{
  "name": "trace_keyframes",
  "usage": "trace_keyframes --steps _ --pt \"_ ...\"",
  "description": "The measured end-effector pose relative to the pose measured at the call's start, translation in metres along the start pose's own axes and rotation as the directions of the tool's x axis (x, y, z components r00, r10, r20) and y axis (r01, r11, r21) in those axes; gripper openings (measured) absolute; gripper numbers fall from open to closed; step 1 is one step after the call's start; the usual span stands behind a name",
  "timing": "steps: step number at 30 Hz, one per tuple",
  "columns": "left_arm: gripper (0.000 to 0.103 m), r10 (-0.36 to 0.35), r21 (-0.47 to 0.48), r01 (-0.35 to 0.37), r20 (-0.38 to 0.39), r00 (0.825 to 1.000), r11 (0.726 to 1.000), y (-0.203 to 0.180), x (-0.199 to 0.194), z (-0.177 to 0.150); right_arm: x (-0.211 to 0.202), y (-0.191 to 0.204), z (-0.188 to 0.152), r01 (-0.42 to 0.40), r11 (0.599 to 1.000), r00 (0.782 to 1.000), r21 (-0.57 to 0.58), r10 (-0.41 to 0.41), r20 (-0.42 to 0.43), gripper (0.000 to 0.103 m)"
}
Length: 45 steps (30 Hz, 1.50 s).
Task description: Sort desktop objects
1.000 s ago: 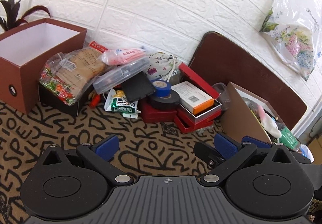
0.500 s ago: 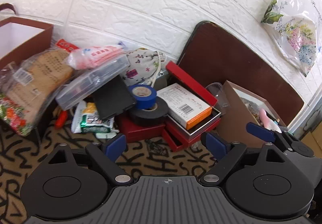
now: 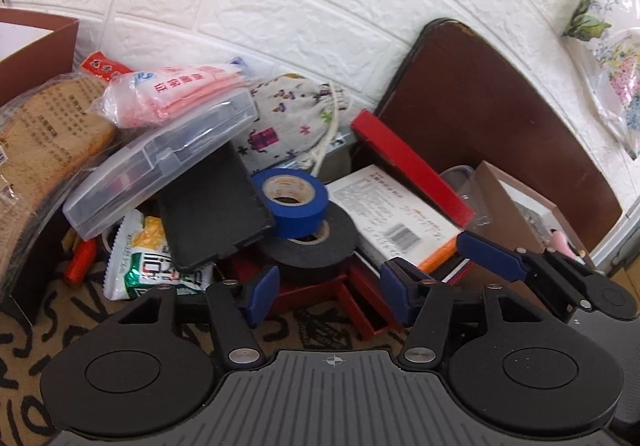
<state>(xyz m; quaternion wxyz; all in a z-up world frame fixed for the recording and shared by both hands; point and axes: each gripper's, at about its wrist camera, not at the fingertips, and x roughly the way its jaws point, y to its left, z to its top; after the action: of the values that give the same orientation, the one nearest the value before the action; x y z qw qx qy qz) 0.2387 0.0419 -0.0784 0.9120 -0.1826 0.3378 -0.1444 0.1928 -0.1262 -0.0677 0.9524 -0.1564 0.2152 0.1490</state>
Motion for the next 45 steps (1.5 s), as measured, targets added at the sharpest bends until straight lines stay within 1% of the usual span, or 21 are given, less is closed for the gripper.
trace_keyframes --steps 3,6,8,9,10,12,13,14,16,18,20,21,22,25,26,27,29,33,35,39,45 --pt "0.069 0.011 -0.032 -0.012 -0.010 1.000 0.999 0.011 0.008 0.003 0.010 0.009 0.001 -0.007 0.998 1.000 -0.060 0.007 -0.001 0.065" --pt "0.069 -0.011 -0.041 0.010 -0.027 1.000 0.999 0.013 0.012 0.005 0.015 0.010 0.000 0.051 0.996 0.999 -0.079 -0.051 0.006 0.066" --pt "0.068 -0.025 -0.027 0.024 -0.037 0.999 0.999 0.006 0.011 0.003 0.013 0.006 -0.001 0.080 0.994 0.997 -0.079 -0.078 0.019 0.072" --pt "0.067 -0.036 -0.012 0.036 -0.025 0.999 0.999 0.001 0.008 0.001 0.011 0.004 -0.002 0.094 0.992 0.995 -0.082 -0.092 0.028 0.078" --pt "0.069 -0.044 0.014 0.044 -0.011 0.999 0.999 -0.005 0.008 -0.001 0.009 0.002 -0.003 0.123 0.989 0.992 -0.085 -0.120 0.038 0.085" --pt "0.069 -0.044 0.052 0.045 -0.010 0.999 0.998 -0.015 0.013 -0.003 0.010 -0.005 -0.007 0.165 0.982 0.986 -0.088 -0.162 0.034 0.086" --pt "0.070 -0.043 0.050 0.043 -0.014 0.999 0.998 -0.017 0.017 -0.003 0.012 -0.011 -0.008 0.162 0.984 0.987 -0.074 -0.161 0.019 0.085" --pt "0.070 -0.048 0.043 0.048 -0.010 0.999 0.998 -0.018 0.018 -0.004 0.013 -0.016 -0.009 0.146 0.988 0.989 -0.047 -0.146 0.010 0.085" --pt "0.070 -0.059 0.025 0.059 -0.007 0.998 0.998 -0.018 0.021 -0.003 0.013 -0.025 -0.008 0.110 0.994 0.994 0.006 -0.110 -0.004 0.077" --pt "0.071 -0.058 0.005 0.058 -0.009 0.998 0.998 -0.017 0.020 -0.002 0.011 -0.026 -0.006 0.068 0.998 0.998 0.015 -0.068 -0.013 0.070" --pt "0.075 -0.042 0.000 0.042 -0.013 0.999 0.999 -0.014 0.021 -0.004 0.011 -0.020 -0.006 0.061 0.998 0.998 -0.027 -0.062 -0.011 0.070" --pt "0.076 -0.029 -0.006 0.029 -0.016 0.999 1.000 -0.011 0.022 -0.005 0.012 -0.017 -0.006 0.057 0.997 0.998 -0.045 -0.058 -0.009 0.073" --pt "0.077 -0.017 -0.019 0.017 -0.025 1.000 1.000 -0.007 0.024 -0.005 0.015 -0.015 -0.006 0.052 0.997 0.998 -0.053 -0.053 -0.024 0.078" --pt "0.077 -0.015 -0.082 0.011 -0.052 0.999 0.997 0.004 0.029 -0.006 0.025 -0.012 -0.010 0.057 0.997 0.997 -0.055 -0.060 -0.047 0.080" --pt "0.077 -0.014 -0.087 0.009 -0.052 0.999 0.996 0.005 0.029 -0.006 0.027 -0.013 -0.011 0.056 0.997 0.997 -0.044 -0.057 -0.042 0.080" --pt "0.077 -0.014 -0.084 0.010 -0.052 0.999 0.996 0.005 0.029 -0.006 0.028 -0.013 -0.010 0.043 0.998 0.998 -0.035 -0.045 -0.051 0.072" --pt "0.076 0.000 -0.071 -0.003 -0.049 0.999 0.997 0.002 0.026 -0.007 0.025 -0.011 -0.008 0.024 1.000 0.998 -0.014 -0.025 -0.050 0.071" --pt "0.075 0.002 -0.064 -0.005 -0.050 0.999 0.998 0.000 0.014 -0.011 0.008 -0.002 -0.007 0.010 0.999 1.000 -0.041 -0.011 -0.027 0.071" --pt "0.075 -0.005 -0.076 0.000 -0.059 0.998 0.997 0.001 0.005 -0.018 -0.004 0.000 -0.010 -0.004 0.999 1.000 -0.043 0.003 -0.026 0.071" --pt "0.076 -0.023 -0.093 0.015 -0.087 0.996 0.996 0.003 -0.017 -0.040 -0.027 0.000 -0.022 -0.059 0.998 0.997 0.006 0.060 -0.047 0.071" --pt "0.081 -0.007 -0.075 -0.005 -0.158 0.987 0.997 0.003 -0.047 -0.083 -0.064 0.008 -0.055 -0.137 0.987 0.984 0.089 0.146 -0.105 0.071"
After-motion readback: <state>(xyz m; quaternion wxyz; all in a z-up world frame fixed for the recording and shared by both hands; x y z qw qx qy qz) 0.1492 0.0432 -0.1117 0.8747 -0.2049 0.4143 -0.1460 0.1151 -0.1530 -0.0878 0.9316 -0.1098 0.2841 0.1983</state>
